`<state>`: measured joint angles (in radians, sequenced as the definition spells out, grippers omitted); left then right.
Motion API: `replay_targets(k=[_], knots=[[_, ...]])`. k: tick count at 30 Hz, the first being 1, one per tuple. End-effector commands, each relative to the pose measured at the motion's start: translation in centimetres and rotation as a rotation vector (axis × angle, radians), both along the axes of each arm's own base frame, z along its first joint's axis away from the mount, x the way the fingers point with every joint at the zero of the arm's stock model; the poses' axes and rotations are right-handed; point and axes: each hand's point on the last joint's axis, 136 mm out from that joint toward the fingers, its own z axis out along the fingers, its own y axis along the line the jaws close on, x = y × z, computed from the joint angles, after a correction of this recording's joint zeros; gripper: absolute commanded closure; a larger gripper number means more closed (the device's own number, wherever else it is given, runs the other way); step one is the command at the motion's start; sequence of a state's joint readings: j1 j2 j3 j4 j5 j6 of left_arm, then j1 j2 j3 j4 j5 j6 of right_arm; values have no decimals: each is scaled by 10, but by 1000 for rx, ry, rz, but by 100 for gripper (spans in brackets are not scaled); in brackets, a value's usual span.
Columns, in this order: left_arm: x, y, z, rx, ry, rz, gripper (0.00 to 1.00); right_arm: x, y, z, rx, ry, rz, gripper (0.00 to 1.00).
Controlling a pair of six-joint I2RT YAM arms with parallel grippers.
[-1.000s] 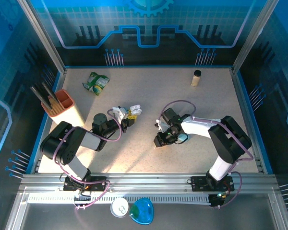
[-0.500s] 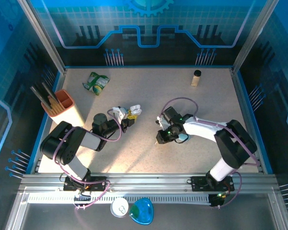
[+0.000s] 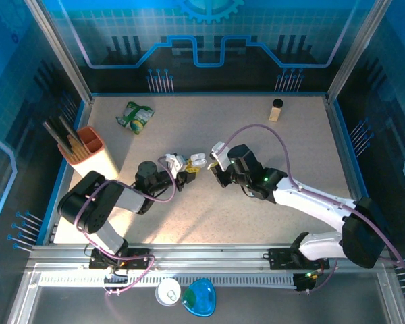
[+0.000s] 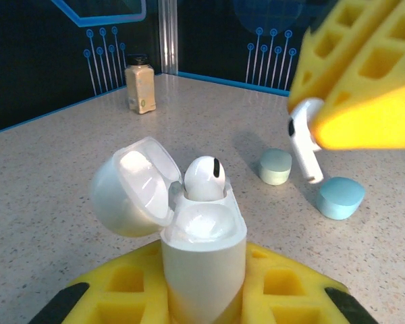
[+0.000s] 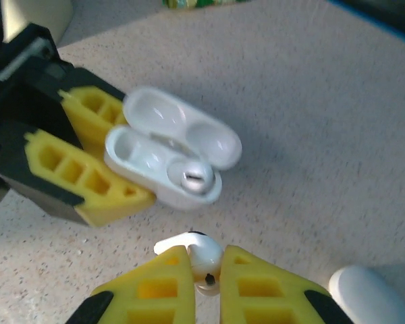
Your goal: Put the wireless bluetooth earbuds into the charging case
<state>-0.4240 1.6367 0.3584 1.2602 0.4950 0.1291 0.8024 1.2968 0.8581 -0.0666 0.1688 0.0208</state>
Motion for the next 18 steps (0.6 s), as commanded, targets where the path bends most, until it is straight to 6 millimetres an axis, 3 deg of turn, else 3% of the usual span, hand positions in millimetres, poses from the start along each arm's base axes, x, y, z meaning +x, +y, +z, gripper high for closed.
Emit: replay_targets(k=[1,6,18], knots=[[-5,-9,8,-19,-5,-41,100,14,15,50,-15,-224,44,87],[-9,-14,11,-22,-3,-57,100,17,31,57,-28,-261,99,87],[-10,-12,18,-26,-10,-48,100,15,45,37,-81,-237,166,87]])
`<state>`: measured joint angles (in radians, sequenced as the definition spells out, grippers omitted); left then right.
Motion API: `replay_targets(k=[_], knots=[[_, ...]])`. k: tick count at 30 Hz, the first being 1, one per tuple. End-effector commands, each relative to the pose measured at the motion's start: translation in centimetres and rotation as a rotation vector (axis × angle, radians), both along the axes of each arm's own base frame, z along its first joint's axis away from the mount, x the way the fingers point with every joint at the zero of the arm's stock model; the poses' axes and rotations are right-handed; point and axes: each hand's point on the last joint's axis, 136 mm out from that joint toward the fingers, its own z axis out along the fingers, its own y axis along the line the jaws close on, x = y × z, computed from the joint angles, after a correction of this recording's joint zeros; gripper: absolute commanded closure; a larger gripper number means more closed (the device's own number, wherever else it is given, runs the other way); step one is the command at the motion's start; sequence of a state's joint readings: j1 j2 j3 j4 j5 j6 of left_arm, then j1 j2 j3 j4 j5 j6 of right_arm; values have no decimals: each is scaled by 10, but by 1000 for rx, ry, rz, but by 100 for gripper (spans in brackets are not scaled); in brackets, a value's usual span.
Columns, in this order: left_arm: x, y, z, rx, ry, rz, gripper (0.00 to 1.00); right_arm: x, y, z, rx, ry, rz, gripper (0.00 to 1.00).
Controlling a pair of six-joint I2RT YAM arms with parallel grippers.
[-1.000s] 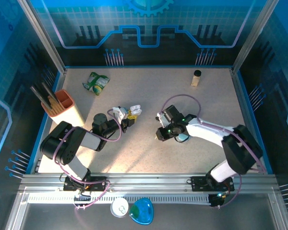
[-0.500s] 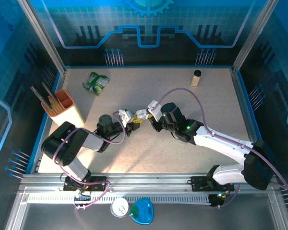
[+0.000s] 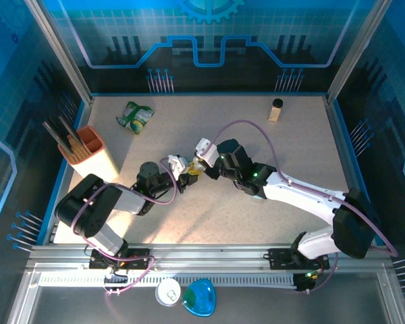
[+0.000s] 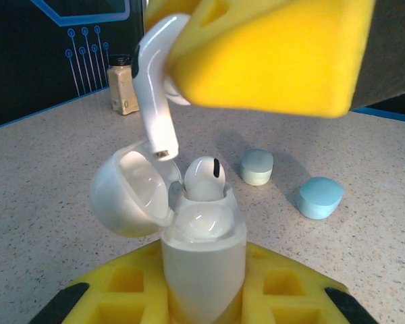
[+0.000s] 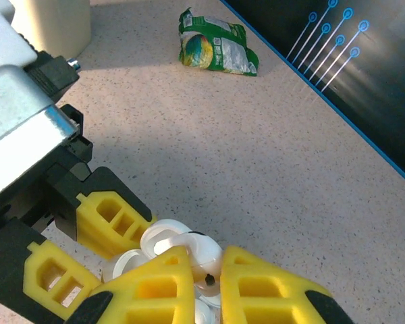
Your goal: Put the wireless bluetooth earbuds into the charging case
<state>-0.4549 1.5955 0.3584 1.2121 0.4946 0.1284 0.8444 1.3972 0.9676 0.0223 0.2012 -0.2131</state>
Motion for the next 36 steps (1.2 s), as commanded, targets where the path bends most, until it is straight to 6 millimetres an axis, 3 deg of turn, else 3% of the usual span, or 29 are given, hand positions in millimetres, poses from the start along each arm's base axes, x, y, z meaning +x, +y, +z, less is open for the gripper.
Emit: replay_targets(k=[1,16,36], knots=[[-1,-4,14,-28,-15,-15,100,-3,9,7,7,-19,35,87],[3,-4,20,-52,-7,-1,100,-5,9,-17,-13,19,37,87],[10,-1,20,-46,10,34,100,-11,14,-34,-27,66,72,86]])
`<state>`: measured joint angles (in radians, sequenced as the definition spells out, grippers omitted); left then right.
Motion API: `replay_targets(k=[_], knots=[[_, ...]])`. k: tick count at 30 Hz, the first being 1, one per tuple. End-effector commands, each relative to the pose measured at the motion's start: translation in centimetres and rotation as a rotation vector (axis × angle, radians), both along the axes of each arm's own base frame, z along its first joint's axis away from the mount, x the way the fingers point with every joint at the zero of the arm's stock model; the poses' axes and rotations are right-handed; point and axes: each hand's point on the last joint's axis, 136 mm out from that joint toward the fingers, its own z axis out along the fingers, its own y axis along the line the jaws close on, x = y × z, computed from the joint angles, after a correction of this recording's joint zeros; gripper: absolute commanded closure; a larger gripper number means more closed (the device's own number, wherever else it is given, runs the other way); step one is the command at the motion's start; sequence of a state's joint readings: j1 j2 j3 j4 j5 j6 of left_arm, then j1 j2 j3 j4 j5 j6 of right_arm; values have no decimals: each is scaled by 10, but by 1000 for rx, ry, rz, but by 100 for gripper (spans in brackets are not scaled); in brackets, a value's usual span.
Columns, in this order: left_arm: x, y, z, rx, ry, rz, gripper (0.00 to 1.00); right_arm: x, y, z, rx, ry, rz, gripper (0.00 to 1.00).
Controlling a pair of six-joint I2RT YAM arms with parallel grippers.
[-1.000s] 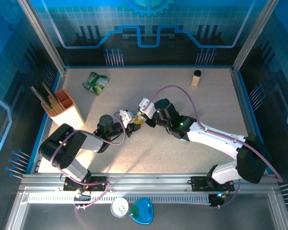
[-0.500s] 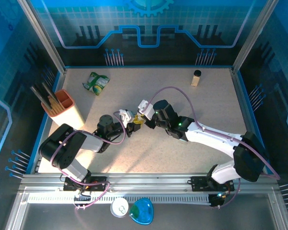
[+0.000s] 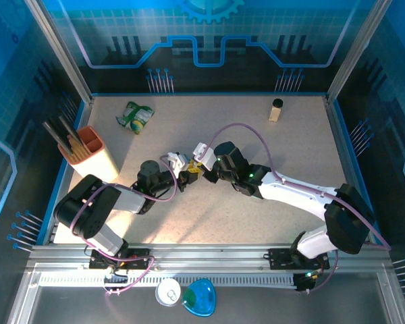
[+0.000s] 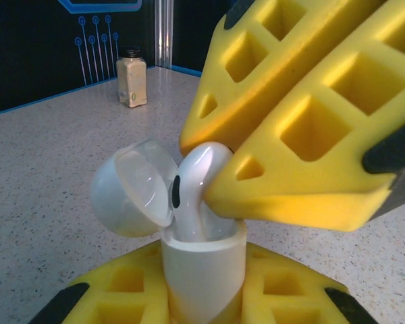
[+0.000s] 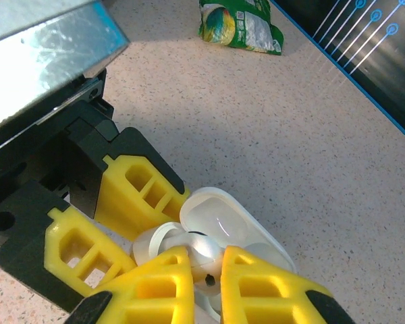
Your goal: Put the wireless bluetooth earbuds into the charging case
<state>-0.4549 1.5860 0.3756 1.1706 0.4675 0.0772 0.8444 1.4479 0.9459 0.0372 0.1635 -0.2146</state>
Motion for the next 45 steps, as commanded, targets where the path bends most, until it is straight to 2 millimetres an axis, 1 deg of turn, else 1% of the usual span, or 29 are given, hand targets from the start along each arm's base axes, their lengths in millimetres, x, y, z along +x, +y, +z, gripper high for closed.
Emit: replay_targets(k=[1,5,9,13,16,23,24,25,30,33,40,45], knots=[[3,-2,20,-29,-46,2,100,-8,9,-7,7,20,41,86],[3,-2,21,-28,-54,3,100,-8,12,-7,16,35,44,82],[3,-2,22,-29,-55,2,100,-8,10,1,35,31,33,76],[4,-3,24,-33,-64,-2,100,-8,5,10,79,41,13,61],[4,-4,24,-36,-63,-8,100,-8,1,22,126,47,-5,49],[2,-4,22,-38,-66,-13,100,-11,-14,49,278,74,-19,35],[1,-4,22,-40,-67,-14,100,-9,-16,55,303,74,-22,33],[1,-4,22,-40,-65,-16,100,-11,-20,50,312,90,-29,30],[-4,-5,26,-47,-78,-38,100,-6,-37,49,400,153,-81,22],[-6,-6,28,-52,-85,-50,100,-4,-41,41,399,191,-89,17],[-9,-8,30,-61,-91,-70,100,2,-39,22,373,261,-113,16],[-12,-9,34,-68,-107,-87,100,10,-35,16,363,296,-140,17]])
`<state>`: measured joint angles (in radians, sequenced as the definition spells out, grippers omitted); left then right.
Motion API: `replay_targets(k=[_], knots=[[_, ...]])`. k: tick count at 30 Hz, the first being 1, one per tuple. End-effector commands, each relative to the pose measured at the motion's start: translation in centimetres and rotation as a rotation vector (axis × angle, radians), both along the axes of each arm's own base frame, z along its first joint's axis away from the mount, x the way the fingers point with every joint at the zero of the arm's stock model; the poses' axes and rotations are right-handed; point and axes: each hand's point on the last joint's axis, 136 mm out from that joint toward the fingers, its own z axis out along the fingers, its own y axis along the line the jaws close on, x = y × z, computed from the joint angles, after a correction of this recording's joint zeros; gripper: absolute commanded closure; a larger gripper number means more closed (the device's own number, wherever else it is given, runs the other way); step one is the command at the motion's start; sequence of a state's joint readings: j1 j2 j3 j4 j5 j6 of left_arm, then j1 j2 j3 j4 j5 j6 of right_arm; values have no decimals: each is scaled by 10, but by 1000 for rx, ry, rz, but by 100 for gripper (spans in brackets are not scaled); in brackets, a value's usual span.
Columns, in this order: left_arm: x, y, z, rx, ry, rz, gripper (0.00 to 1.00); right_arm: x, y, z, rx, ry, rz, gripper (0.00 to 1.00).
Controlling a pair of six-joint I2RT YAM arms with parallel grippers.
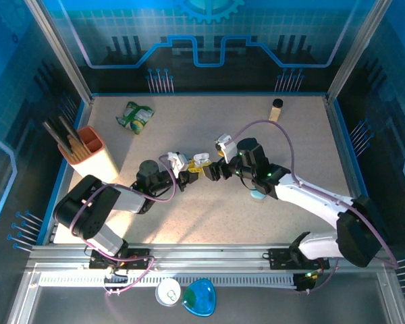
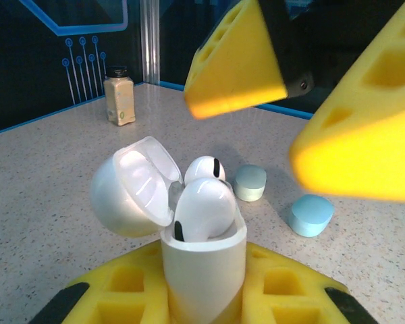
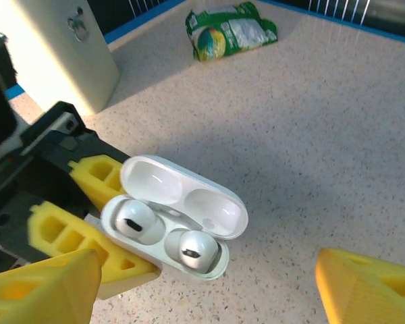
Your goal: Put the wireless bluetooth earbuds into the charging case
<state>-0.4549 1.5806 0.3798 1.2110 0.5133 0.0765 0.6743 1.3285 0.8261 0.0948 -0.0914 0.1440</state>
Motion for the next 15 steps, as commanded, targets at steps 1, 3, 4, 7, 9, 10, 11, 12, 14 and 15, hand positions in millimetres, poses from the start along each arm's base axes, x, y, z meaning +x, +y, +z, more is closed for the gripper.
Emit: replay_targets(k=[1,3,4,7,9,10,11,12,14,15], knots=[[-7,-5,24,-46,-68,-45,100,9,1,2,7,32,-22,17],[-8,-5,25,-49,-72,-53,100,16,2,4,-8,32,-36,17],[-8,-5,25,-50,-74,-53,100,16,2,4,-11,33,-38,17],[-8,-4,23,-45,-72,-45,100,15,4,8,-5,29,-29,17],[-6,-2,19,-33,-74,-33,100,11,5,19,19,8,0,17],[-5,-1,16,-24,-78,-27,100,7,7,25,40,-6,25,17],[-4,0,11,-6,-92,-23,100,5,8,32,69,-21,47,17],[-2,1,5,14,-114,-16,100,4,8,38,100,-22,55,17],[1,4,-1,14,-142,0,100,8,5,45,145,11,44,17],[2,4,-5,23,-142,-8,100,12,2,47,161,42,24,18]])
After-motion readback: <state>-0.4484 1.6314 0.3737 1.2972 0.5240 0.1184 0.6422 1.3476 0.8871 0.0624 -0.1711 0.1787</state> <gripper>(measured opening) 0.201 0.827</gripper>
